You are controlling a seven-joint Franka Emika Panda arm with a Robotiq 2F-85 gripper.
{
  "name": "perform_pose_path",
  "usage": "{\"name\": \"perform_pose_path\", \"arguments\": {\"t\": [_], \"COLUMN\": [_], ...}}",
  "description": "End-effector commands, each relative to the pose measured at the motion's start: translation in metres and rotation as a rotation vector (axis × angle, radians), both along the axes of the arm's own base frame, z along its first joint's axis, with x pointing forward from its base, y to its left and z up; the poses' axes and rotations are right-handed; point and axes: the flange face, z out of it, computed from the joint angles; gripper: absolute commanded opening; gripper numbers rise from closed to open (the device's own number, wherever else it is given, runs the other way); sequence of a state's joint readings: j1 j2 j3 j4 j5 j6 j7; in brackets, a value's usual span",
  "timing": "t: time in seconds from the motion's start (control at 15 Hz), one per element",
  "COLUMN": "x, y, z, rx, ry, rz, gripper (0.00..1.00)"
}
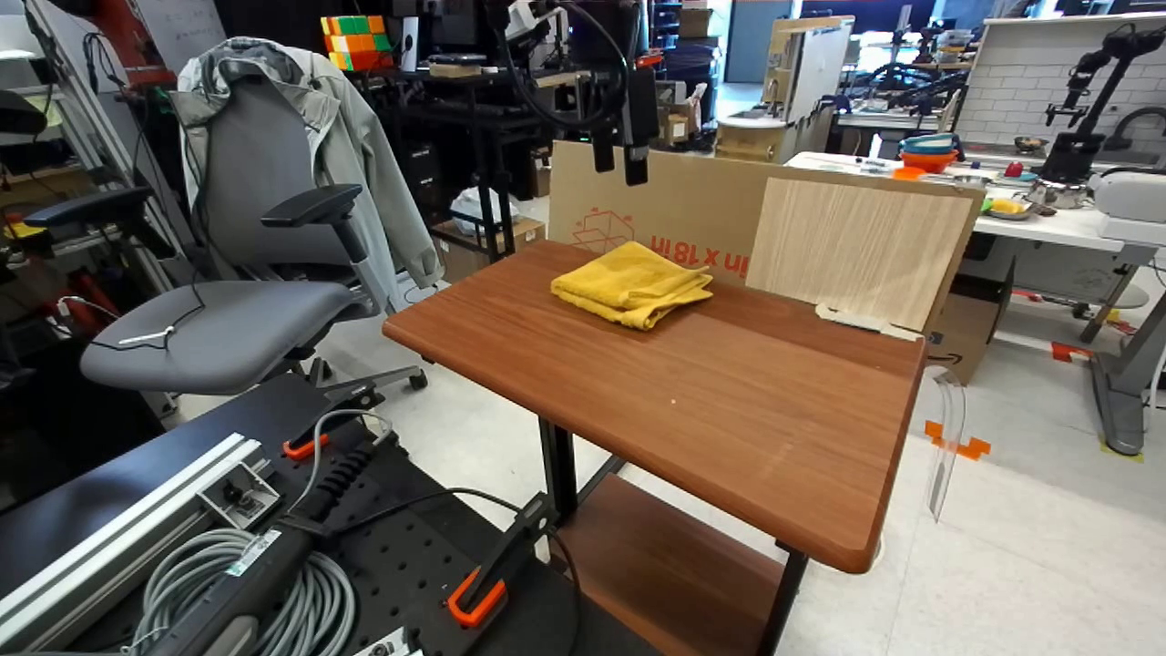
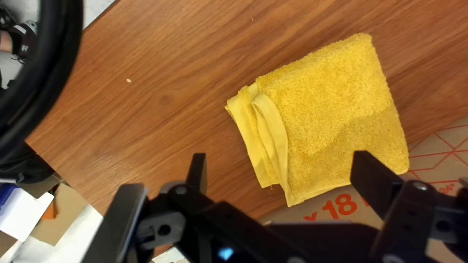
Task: Use the yellow towel to wipe the table
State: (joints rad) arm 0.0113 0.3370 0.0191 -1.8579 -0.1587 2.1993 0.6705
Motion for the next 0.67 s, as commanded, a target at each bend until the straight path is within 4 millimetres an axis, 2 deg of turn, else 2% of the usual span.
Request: {"name": "perform_pose_path", "arguments": {"t": [0.0, 0.07, 0.2, 0.6], "x": [0.001, 0.001, 0.015, 0.065], "y": [0.001, 0.002, 0.014, 0.055], "z": [0.002, 0.003, -0.015, -0.102], "rx": [0.000, 0.000, 0.032, 0.003], "ry": [-0.002, -0.004, -0.021, 0.037], "rz": [0.001, 0.001, -0.029, -0.143], "gripper": [1.00, 1.00, 1.00, 1.00]}}
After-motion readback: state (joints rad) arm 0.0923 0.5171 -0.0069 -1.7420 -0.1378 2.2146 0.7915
